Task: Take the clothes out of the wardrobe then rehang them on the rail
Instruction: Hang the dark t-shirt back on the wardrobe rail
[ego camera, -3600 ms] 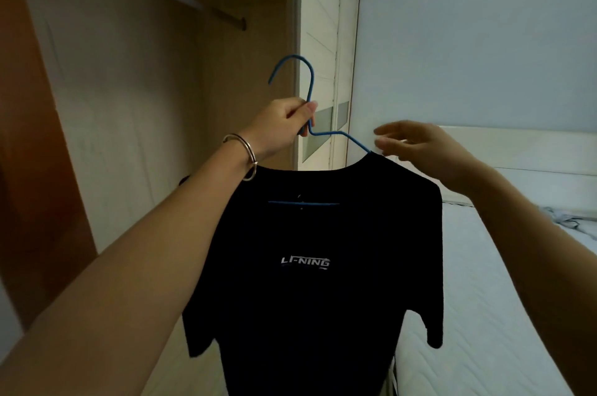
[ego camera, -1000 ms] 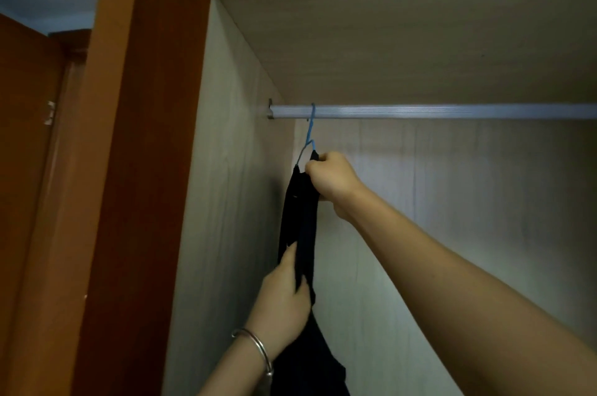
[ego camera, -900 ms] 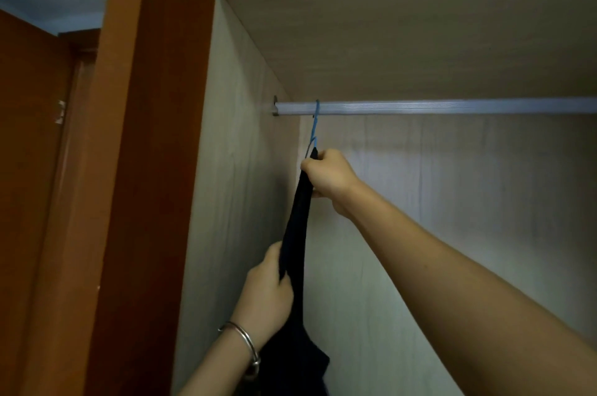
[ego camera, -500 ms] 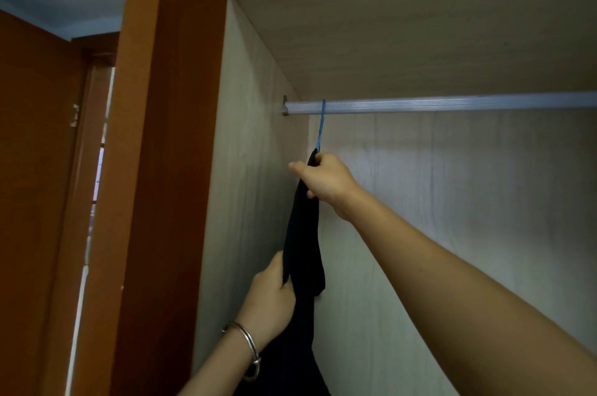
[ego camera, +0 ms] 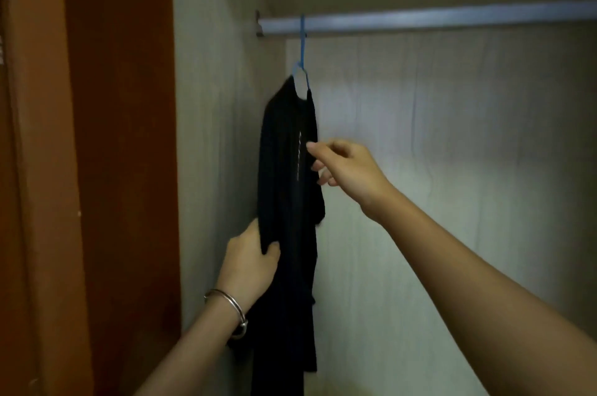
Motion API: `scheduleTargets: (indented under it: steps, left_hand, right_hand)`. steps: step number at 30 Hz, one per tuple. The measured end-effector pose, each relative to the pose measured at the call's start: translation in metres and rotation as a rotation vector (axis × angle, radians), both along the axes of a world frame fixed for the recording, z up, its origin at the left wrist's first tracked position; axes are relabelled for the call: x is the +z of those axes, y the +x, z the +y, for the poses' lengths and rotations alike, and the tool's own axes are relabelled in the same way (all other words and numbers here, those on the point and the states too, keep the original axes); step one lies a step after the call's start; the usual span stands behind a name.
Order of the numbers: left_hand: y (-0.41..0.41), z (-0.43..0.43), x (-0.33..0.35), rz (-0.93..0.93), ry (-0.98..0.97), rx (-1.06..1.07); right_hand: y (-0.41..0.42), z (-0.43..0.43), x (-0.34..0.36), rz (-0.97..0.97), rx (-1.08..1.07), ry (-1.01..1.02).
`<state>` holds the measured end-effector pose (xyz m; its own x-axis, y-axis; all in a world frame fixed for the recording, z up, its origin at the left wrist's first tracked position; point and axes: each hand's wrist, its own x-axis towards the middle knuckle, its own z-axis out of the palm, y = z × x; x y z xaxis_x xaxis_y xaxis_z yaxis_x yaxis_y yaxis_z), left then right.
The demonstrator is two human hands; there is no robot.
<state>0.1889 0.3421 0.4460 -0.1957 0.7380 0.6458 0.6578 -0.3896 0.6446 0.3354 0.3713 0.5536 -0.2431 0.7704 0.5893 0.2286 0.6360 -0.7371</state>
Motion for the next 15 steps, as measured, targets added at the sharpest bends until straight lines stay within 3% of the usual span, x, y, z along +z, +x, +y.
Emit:
scheduleTargets:
  steps: [6, 10, 15]
  left_hand:
    - [0.003, -0.031, -0.094, 0.09, -0.25, 0.087]
    - [0.012, -0.083, -0.185, 0.0, -0.565, 0.056]
    - [0.035, -0.184, -0.32, -0.094, -0.979, 0.13]
  right_hand:
    - [0.07, 0.004, -0.143, -0.3, 0.003, -0.178]
    - [0.12, -0.015, -0.273, -0.605, 0.025, -0.321]
    - [0.158, -0.069, -0.401, -0.849, 0.142, -0.575]
